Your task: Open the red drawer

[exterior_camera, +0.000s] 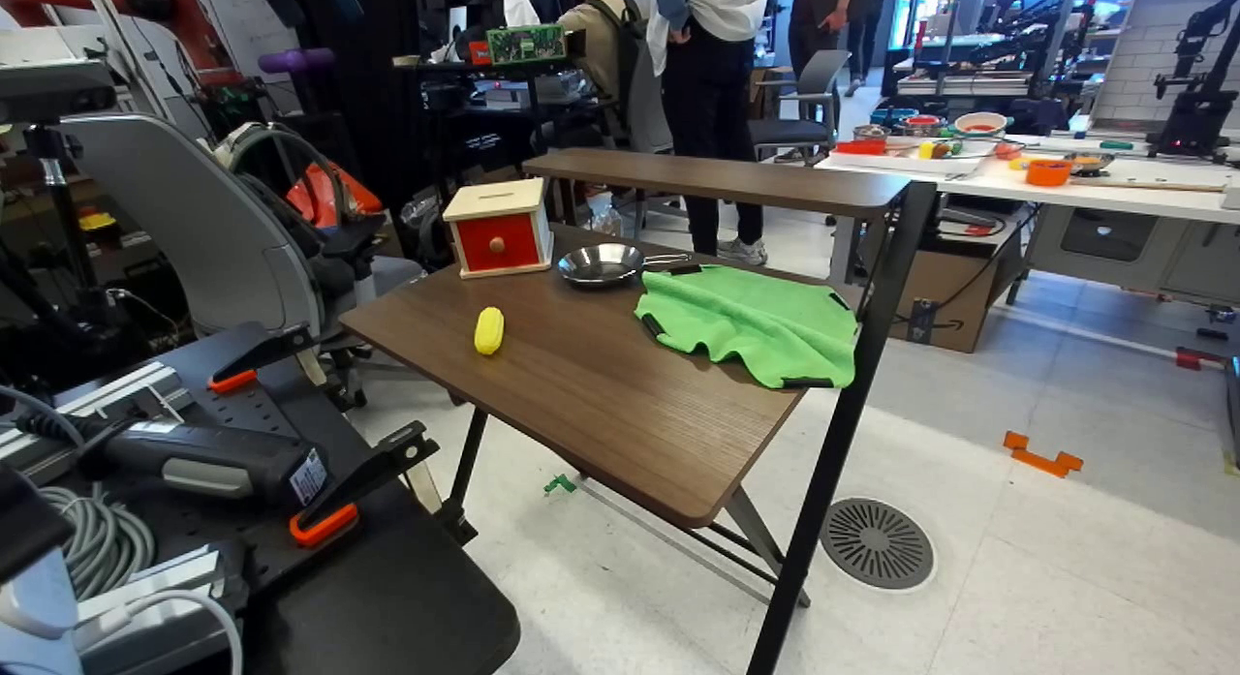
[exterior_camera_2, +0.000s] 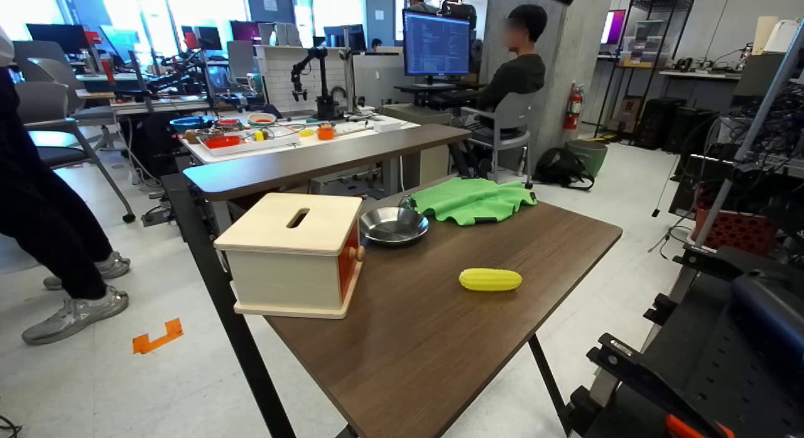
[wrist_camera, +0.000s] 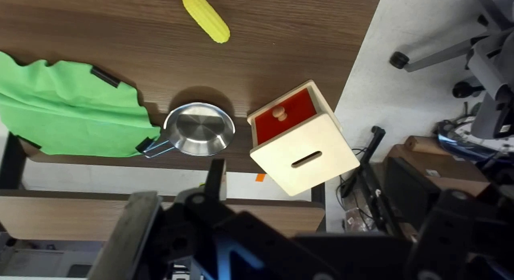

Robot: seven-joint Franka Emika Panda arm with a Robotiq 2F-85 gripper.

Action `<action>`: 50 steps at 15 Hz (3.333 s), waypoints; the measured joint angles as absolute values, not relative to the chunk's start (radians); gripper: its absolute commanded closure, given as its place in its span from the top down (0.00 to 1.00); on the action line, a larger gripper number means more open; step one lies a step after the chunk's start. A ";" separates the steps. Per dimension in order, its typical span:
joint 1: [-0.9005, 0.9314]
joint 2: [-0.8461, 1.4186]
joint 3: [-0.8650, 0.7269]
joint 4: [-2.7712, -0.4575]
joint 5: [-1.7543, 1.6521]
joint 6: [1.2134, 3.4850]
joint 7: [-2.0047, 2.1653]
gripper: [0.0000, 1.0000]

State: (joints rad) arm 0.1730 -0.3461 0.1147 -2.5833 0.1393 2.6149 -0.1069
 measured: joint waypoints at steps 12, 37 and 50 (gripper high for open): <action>0.321 0.119 0.006 -2.347 0.773 2.591 -0.889 1.00; 0.268 0.582 0.000 -2.056 -0.280 2.761 -0.009 1.00; 0.154 0.745 0.142 -1.872 -0.264 2.767 -0.234 1.00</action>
State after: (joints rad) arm 0.1541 0.7448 0.1415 -1.8723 -0.2636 2.7671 -0.2341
